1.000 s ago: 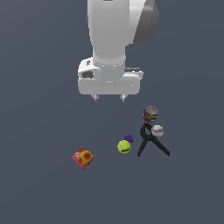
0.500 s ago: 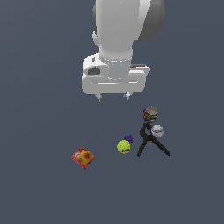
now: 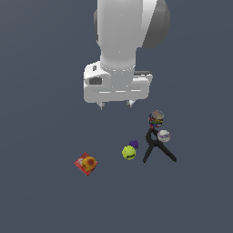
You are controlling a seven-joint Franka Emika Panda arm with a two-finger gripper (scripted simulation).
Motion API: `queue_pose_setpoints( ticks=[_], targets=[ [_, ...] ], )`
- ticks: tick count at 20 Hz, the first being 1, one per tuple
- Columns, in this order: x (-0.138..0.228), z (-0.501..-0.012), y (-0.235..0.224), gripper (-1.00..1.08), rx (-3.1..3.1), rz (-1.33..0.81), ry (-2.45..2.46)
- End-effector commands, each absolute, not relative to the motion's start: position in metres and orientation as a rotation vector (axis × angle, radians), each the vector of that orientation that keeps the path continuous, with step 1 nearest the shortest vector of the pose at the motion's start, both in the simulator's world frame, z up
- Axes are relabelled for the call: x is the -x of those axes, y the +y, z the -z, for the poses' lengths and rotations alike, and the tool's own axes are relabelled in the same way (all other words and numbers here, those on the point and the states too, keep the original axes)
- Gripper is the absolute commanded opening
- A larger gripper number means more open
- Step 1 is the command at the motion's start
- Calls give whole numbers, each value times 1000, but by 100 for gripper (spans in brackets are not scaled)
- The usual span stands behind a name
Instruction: Pick up a designated object from a clutter of objects.
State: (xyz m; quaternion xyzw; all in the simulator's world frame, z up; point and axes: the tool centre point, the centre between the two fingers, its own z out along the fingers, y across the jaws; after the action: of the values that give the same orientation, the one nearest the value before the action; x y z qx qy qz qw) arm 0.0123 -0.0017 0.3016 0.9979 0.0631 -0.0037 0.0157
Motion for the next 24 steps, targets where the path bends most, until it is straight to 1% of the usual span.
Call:
queue_pose_setpoints(
  ticks=[1, 9, 24],
  targets=[
    [-19, -296, -6, 100, -3099, 14, 237],
    [-52, -266, -27, 100, -3069, 21, 446],
    [-115, -173, -86, 100, -2972, 23, 948]
  ],
)
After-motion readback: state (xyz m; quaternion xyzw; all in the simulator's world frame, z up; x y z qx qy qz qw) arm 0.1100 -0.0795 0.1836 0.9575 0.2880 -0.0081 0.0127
